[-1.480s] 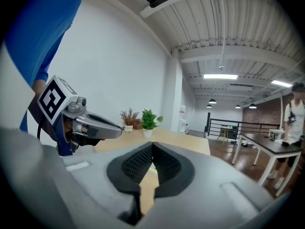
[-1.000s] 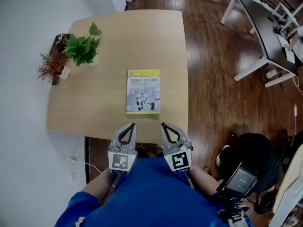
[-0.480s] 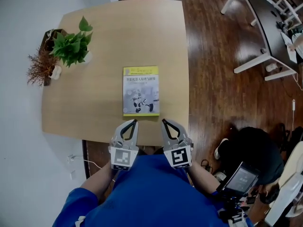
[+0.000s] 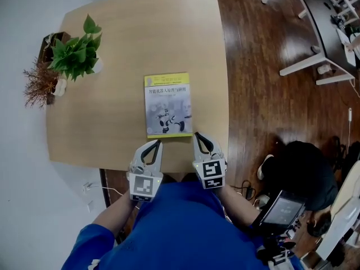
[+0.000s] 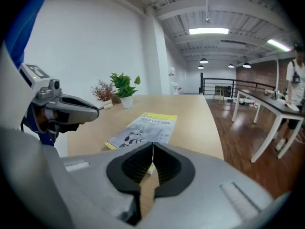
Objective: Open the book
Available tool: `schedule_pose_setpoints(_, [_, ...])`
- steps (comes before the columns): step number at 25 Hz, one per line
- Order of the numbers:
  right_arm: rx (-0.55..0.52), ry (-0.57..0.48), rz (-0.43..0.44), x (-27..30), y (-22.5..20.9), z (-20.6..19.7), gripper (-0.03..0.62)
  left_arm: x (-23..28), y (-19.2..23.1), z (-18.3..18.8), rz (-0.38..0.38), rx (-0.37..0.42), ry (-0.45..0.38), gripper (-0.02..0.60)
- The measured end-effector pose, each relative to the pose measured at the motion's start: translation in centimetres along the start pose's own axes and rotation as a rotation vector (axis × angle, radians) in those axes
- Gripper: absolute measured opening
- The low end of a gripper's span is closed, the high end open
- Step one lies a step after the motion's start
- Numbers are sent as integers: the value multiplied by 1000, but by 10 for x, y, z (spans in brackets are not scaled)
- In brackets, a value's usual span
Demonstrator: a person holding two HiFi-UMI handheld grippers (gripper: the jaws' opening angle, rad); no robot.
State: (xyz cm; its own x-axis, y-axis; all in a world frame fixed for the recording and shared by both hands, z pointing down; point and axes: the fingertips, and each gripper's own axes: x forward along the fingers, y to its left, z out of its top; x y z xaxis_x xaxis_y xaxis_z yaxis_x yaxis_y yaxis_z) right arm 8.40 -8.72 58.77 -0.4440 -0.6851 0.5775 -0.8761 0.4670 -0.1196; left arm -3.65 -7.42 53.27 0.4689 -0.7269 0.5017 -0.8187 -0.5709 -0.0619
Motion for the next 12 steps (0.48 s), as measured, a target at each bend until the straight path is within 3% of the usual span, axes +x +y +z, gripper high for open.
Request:
schedule_pose_setpoints(5, [163, 122, -23, 26, -9, -32, 7, 1, 6, -10, -15, -27, 11, 6])
schedule_pose_setpoints(6, [181, 135, -17, 29, -8, -35, 32, 1, 8, -14, -15, -29, 18, 6])
schedule_pose_setpoints(9, [200, 158, -6, 35, -5, -39, 80, 1, 12, -18, -15, -20, 35, 6])
schedule_pose_setpoints(12, [200, 182, -8, 40, -1, -43, 81, 1, 15, -23, -19, -18, 53, 6])
